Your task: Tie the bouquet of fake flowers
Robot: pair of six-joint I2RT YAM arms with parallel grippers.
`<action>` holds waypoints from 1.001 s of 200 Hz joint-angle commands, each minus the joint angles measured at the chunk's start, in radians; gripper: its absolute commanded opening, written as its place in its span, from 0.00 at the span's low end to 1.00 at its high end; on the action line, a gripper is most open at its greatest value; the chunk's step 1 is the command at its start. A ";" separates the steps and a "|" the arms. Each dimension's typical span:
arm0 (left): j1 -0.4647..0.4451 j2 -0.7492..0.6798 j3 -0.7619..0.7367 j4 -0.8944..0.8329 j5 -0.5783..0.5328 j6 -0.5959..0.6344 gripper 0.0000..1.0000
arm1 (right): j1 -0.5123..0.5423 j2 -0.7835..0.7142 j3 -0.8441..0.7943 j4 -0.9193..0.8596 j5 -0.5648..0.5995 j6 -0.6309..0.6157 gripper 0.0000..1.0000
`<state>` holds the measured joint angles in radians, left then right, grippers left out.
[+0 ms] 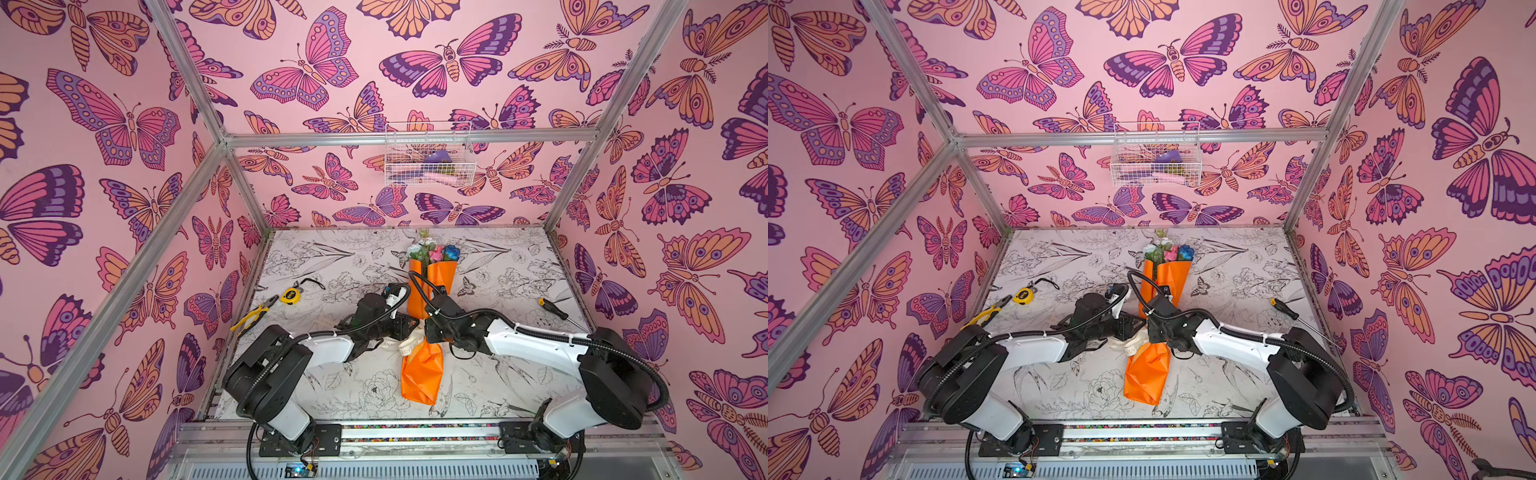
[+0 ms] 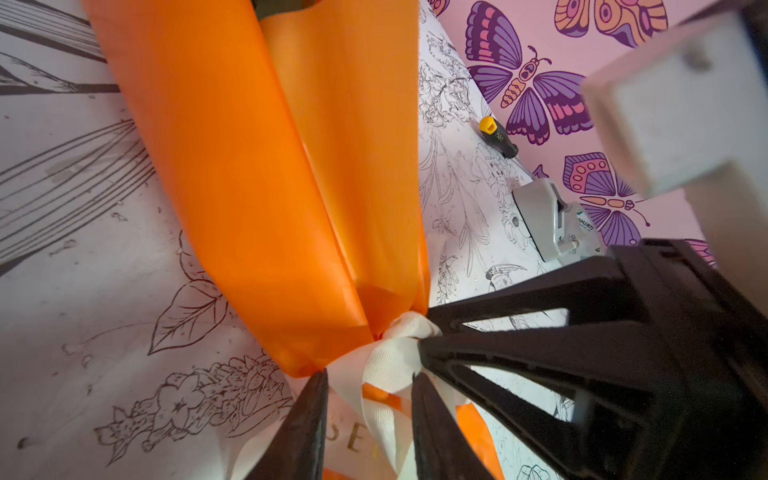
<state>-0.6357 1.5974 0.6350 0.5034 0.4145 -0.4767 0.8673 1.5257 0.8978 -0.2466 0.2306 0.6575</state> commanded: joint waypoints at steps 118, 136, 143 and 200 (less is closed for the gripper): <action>0.003 0.044 0.109 -0.085 -0.009 0.063 0.00 | 0.007 -0.059 -0.024 0.024 -0.011 -0.013 0.22; 0.003 0.035 0.118 -0.083 -0.016 0.088 0.00 | 0.008 -0.070 -0.025 0.018 -0.011 -0.017 0.22; 0.003 0.031 0.119 -0.081 -0.016 0.101 0.00 | 0.007 -0.071 -0.023 0.015 -0.011 -0.019 0.22; -0.008 -0.014 0.082 -0.024 -0.029 0.200 0.00 | 0.004 -0.116 0.006 -0.037 0.011 -0.037 0.32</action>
<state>-0.6361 1.6226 0.7406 0.4301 0.3939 -0.3531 0.8677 1.4433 0.8829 -0.2382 0.2203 0.6422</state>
